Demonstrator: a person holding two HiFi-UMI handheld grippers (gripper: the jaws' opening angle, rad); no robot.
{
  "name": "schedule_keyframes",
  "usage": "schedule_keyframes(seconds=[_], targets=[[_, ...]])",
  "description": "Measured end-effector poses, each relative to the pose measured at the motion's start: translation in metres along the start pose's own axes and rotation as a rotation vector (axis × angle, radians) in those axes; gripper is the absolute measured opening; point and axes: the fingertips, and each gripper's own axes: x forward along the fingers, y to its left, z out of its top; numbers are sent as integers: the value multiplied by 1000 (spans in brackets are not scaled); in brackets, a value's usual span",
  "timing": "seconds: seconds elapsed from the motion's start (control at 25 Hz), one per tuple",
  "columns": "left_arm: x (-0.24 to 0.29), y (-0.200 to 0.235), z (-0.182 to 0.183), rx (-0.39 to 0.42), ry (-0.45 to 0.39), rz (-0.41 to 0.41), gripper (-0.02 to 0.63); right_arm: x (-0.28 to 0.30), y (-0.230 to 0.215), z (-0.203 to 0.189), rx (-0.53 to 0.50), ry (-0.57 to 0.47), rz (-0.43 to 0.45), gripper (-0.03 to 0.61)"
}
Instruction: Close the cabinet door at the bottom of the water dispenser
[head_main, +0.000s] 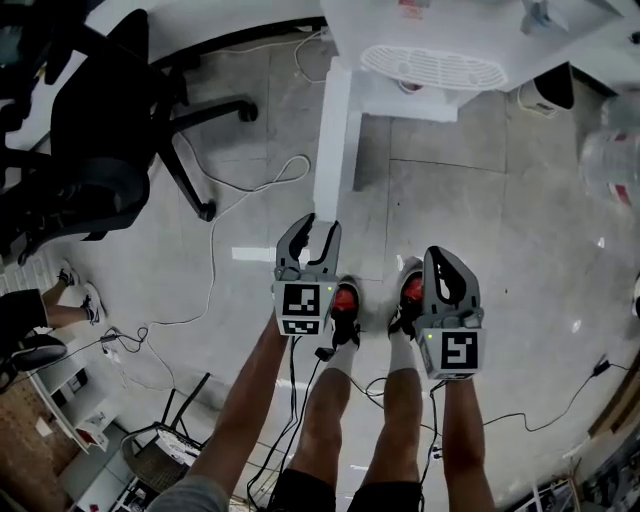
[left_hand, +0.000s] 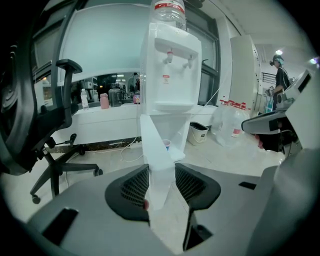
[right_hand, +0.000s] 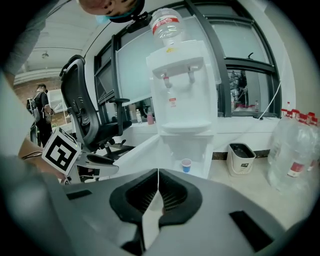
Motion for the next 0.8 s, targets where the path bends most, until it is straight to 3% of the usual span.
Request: schedule_keyframes(seconds=[0.8], targets=[[15, -51, 10, 29, 0, -93, 146, -15, -38, -8, 53, -20, -72, 21]])
